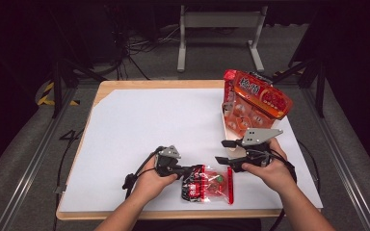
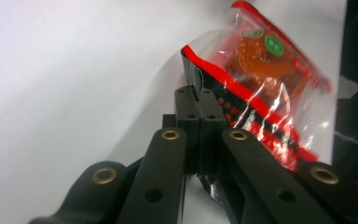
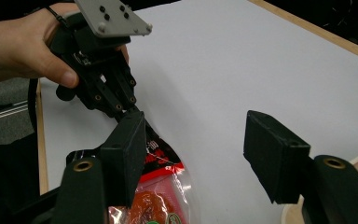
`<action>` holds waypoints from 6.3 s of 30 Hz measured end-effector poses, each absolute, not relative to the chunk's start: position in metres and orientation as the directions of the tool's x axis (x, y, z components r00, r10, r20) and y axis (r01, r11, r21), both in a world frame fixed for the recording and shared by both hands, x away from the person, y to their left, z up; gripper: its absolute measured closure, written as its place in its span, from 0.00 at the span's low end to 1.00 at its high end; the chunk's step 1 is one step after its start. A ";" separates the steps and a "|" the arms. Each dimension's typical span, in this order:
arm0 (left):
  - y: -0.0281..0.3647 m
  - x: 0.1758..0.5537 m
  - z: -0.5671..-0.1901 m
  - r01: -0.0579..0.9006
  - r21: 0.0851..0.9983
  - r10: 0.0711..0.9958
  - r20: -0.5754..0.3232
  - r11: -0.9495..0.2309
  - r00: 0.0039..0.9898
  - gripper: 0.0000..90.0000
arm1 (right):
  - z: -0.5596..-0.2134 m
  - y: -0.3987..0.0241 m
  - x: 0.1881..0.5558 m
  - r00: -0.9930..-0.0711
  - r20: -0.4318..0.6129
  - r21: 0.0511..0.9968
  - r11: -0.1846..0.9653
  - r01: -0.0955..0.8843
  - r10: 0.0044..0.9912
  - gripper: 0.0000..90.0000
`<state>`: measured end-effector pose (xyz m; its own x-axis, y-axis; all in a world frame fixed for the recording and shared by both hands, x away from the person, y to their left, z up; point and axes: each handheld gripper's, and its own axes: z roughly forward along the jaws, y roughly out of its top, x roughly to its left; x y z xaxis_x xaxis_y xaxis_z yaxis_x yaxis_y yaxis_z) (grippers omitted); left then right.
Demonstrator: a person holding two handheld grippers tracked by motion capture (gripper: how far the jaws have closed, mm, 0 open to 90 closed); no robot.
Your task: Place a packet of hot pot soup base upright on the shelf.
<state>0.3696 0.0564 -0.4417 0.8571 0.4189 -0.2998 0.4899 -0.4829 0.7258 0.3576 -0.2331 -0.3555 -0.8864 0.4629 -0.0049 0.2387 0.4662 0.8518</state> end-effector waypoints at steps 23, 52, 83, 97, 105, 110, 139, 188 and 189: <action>0.076 0.353 -0.372 0.281 0.875 0.382 -0.122 -0.395 0.916 1.00 | -0.332 -0.237 0.351 -0.895 -0.029 0.875 0.444 0.193 0.445 0.51; 0.075 0.335 -0.335 0.111 0.896 0.348 0.051 -0.429 0.936 1.00 | -0.320 -0.162 0.365 -0.971 -0.169 0.727 0.686 -0.004 0.172 0.92; 0.083 0.362 -0.355 0.169 0.955 0.385 -0.064 -0.246 0.921 0.71 | -0.302 -0.234 0.361 -0.966 -0.027 0.928 0.366 0.071 0.257 1.00; 0.079 0.362 -0.333 0.121 0.968 0.435 -0.013 -0.221 0.900 1.00 | -0.298 -0.241 0.358 -0.912 -0.144 0.904 0.426 0.037 0.384 0.98; 0.064 0.373 -0.323 0.119 0.969 0.433 -0.013 -0.218 0.901 1.00 | -0.294 -0.250 0.359 -0.873 -0.167 0.899 0.435 0.056 0.458 0.99; 0.054 0.377 -0.320 0.114 0.971 0.432 -0.013 -0.209 0.902 1.00 | -0.293 -0.258 0.360 -0.849 -0.175 0.903 0.426 0.064 0.499 0.99; 0.010 0.402 -0.309 0.122 0.974 0.425 -0.031 -0.189 0.905 1.00 | -0.294 -0.285 0.364 -0.731 -0.205 0.900 0.418 0.119 0.650 1.00; -0.045 0.433 -0.346 0.224 0.940 0.385 -0.113 -0.259 0.916 0.98 | -0.315 -0.318 0.360 -0.614 -0.230 0.837 0.475 0.272 0.755 0.99; -0.045 0.434 -0.347 0.222 0.938 0.383 -0.108 -0.265 0.917 0.97 | -0.315 -0.317 0.360 -0.611 -0.232 0.834 0.478 0.275 0.757 0.98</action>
<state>0.4337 -0.0448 -0.3471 0.9173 0.3831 -0.1084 0.2216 -0.2651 0.9384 0.3598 -0.3175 -0.3155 -0.6109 0.7569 -0.2323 0.2751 0.4780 0.8341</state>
